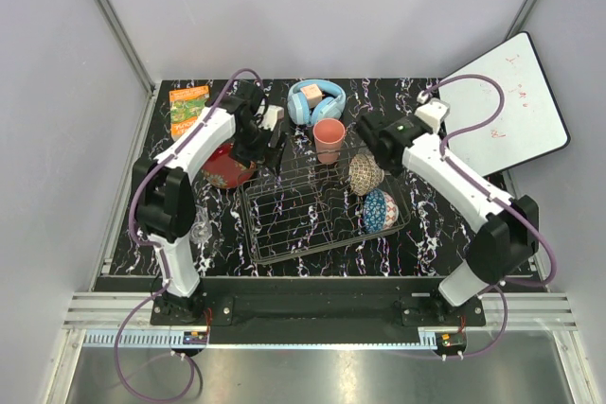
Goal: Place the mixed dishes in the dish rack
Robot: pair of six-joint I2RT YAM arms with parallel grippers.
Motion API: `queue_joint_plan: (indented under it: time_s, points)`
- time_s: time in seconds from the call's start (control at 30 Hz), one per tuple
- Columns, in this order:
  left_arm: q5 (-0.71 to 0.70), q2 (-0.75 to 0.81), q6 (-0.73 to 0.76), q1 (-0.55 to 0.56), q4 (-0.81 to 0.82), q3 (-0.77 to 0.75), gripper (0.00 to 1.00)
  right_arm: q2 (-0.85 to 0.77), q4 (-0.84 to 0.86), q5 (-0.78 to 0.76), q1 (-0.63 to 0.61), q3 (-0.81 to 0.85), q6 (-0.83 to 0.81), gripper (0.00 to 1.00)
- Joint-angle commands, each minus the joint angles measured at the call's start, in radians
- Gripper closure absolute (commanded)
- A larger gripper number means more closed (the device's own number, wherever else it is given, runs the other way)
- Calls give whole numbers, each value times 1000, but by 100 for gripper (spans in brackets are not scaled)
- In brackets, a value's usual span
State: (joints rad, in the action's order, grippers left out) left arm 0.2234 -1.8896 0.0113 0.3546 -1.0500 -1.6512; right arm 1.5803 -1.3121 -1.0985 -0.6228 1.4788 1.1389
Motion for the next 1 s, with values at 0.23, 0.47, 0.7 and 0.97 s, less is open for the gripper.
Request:
queue_joint_plan:
  time_s: [0.23, 0.47, 0.7, 0.97]
  points:
    - [67, 188, 75, -60, -229, -95, 1, -61, 275, 294, 72, -189, -254, 44]
    - [-45, 253, 136, -65, -213, 117, 1, -154, 278, 357, 74, -319, -258, 47]
    - [-42, 254, 125, -65, -170, 174, 1, -308, 263, 451, 72, -402, -202, 48]
    - [-18, 192, 101, -39, -133, 163, 1, -408, 280, 562, 72, -448, -226, 48]
